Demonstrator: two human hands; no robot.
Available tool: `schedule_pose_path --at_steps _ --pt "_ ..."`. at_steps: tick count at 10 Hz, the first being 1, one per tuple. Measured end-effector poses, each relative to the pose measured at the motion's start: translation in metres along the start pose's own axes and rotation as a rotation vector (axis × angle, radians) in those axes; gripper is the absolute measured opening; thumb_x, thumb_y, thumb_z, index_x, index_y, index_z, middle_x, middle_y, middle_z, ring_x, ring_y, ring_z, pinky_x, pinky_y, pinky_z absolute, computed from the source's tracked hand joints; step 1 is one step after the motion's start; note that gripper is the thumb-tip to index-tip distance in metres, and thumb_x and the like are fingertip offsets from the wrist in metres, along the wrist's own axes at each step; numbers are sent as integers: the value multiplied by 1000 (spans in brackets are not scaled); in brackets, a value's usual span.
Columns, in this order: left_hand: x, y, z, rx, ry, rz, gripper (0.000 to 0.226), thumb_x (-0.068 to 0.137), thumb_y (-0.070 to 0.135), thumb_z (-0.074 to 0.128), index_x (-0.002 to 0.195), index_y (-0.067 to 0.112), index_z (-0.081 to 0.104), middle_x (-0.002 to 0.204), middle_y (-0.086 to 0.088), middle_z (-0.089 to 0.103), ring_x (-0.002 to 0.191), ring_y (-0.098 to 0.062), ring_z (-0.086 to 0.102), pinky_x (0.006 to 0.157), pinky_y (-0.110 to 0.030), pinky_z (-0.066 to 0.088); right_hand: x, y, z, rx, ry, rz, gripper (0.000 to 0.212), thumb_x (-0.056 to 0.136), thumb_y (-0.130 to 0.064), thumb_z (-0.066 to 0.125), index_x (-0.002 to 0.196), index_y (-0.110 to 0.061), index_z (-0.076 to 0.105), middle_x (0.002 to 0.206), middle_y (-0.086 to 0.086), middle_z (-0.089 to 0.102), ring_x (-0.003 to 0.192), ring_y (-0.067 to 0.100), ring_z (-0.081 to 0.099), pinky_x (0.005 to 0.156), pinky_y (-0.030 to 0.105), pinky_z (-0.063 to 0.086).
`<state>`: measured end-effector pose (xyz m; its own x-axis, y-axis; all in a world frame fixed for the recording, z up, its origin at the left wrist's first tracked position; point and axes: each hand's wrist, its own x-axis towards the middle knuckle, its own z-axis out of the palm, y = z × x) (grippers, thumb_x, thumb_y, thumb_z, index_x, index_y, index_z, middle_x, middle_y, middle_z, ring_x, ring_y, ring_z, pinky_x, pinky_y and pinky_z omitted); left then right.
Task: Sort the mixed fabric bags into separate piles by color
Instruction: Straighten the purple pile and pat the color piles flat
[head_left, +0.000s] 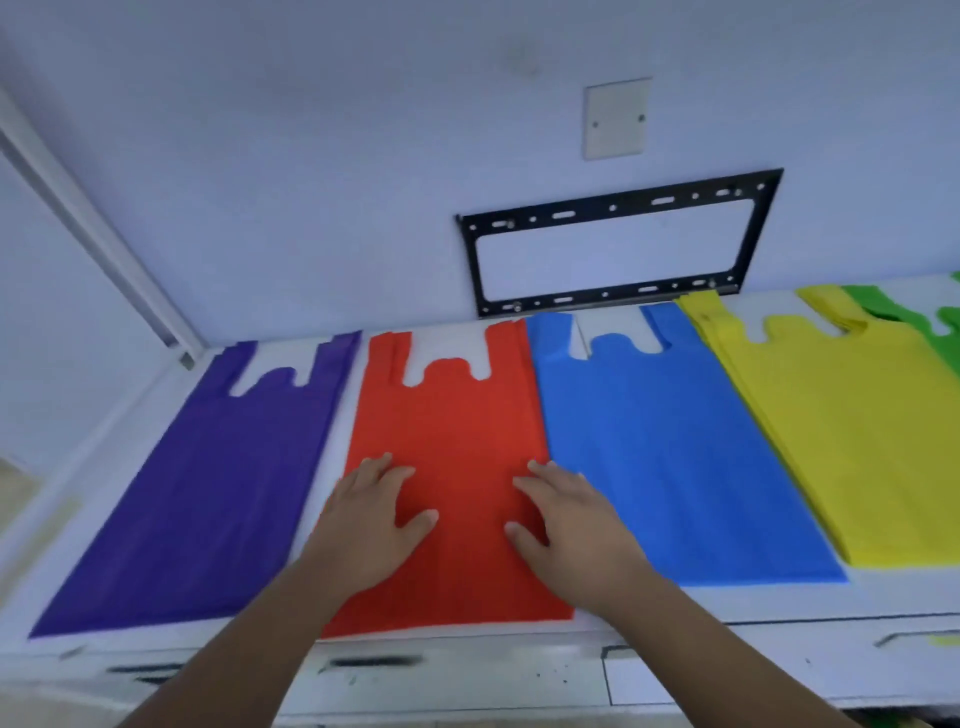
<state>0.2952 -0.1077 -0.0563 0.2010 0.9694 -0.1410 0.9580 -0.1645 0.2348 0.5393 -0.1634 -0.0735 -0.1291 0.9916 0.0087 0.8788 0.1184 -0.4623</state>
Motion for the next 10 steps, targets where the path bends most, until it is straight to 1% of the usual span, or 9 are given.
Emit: schedule_pose_path --at_steps 1,2,3,4,5,7,8,9,10 --pt "-6 -58 -13 -22 42 -65 77 88 69 48 151 26 39 164 -5 27 152 -25 21 124 -47 18 12 -32 21 -36 -18 -5 64 93 -56 41 150 -26 39 162 1 28 152 20 19 125 36 10" --pt "-13 -100 -17 -21 34 -134 75 93 66 46 155 26 31 168 -4 17 155 -26 11 125 -50 13 27 -60 36 -25 -44 -11 70 91 -63 41 153 -31 31 166 2 18 153 19 11 125 37 6" --pt "-26 -130 -8 23 -18 -199 80 92 71 36 159 31 17 170 -1 4 156 -27 0 125 -52 6 35 -74 54 -163 -114 16 80 87 -75 32 156 -40 14 168 1 0 154 19 -5 124 40 -3" --pt "-38 -144 7 35 15 -177 79 92 74 25 159 36 7 170 2 -4 156 -27 -7 125 -52 1 39 -83 61 -232 -128 41 81 87 -79 22 157 -42 6 168 1 -8 153 19 -12 124 42 -6" --pt "-39 -149 11 56 52 -160 78 93 74 20 159 37 4 170 2 -4 156 -28 -9 125 -52 -2 44 -94 66 -256 -144 37 80 88 -78 18 157 -41 4 167 2 -10 153 20 -13 124 43 -6" --pt "-34 -149 10 52 49 -181 76 93 73 14 159 36 7 170 1 -1 156 -29 -6 125 -52 -2 49 -106 67 -265 -158 50 81 87 -79 18 157 -42 4 167 1 -9 153 20 -13 124 43 -5" --pt "-30 -146 3 -80 51 -214 71 96 69 14 158 36 18 170 3 7 156 -26 0 125 -51 1 49 -106 59 -204 -183 65 80 87 -77 28 156 -40 11 168 1 -5 154 19 -10 124 42 -4" --pt "-27 -139 -5 -105 54 -236 72 95 69 24 155 29 30 168 -1 17 155 -27 10 125 -51 8 47 -103 45 -113 -143 66 78 89 -72 36 155 -34 22 168 1 6 154 20 -3 124 42 2" --pt "-27 -115 -7 -118 104 -182 71 95 68 32 151 25 41 164 -3 28 153 -26 20 125 -49 14 31 -87 25 -106 -58 105 75 91 -68 40 155 -31 26 167 -1 11 154 20 3 124 42 7"
